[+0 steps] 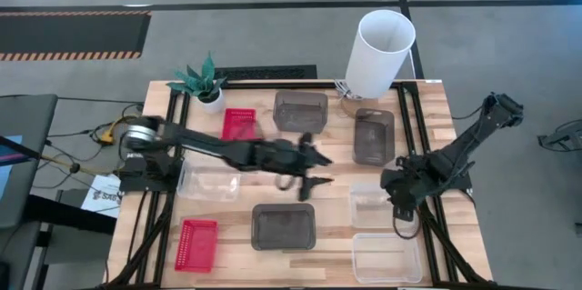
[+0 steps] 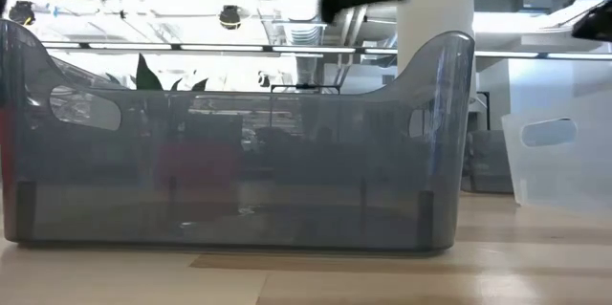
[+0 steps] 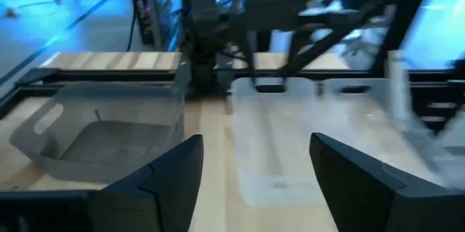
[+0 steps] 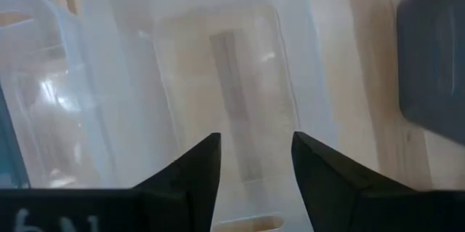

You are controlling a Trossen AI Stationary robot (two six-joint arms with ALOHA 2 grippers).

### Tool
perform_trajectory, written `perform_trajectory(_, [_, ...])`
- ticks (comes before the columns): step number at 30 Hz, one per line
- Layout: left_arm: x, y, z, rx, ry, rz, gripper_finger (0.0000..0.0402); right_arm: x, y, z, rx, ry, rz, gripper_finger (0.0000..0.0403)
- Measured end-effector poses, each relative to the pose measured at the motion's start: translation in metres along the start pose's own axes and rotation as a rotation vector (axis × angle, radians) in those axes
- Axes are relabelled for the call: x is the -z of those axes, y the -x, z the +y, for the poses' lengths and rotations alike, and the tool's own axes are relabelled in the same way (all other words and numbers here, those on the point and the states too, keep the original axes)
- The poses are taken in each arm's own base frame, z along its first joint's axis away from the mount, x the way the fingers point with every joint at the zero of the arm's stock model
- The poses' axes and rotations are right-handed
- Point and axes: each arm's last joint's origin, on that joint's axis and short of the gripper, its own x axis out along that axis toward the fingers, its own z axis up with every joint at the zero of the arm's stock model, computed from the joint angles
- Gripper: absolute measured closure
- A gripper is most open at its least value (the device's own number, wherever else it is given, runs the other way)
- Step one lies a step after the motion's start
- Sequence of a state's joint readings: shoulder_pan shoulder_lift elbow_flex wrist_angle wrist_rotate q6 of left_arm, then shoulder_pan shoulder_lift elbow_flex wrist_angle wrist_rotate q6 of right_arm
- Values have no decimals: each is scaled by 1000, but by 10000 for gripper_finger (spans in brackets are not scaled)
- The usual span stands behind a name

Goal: Stack baskets by color
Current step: Stack the middle transparent bin on the left transparent bin

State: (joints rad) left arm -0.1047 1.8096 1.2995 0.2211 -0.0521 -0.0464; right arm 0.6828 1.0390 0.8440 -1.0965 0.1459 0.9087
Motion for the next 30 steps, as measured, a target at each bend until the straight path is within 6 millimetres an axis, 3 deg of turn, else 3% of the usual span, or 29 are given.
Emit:
perform_trajectory(4, [-10,-55,-1,-14,-24,56,162,11,2,7,17,6,-32,217])
perform_trajectory(8, [-9,-96,1,-26,15,190,162,20,4,13,6,5,-32,221])
perform_trajectory(12, [-7,-124,2,-18,34,239,162,28,6,15,8,-6,-21,223])
perform_trajectory(16, [8,-148,2,-27,34,286,162,34,7,17,19,-4,-31,225])
perform_trajectory(21, [24,-165,4,-24,38,318,162,40,9,19,15,-2,-41,225])
perform_trajectory(30, [35,-162,4,-18,38,429,165,45,9,18,31,27,-29,234])
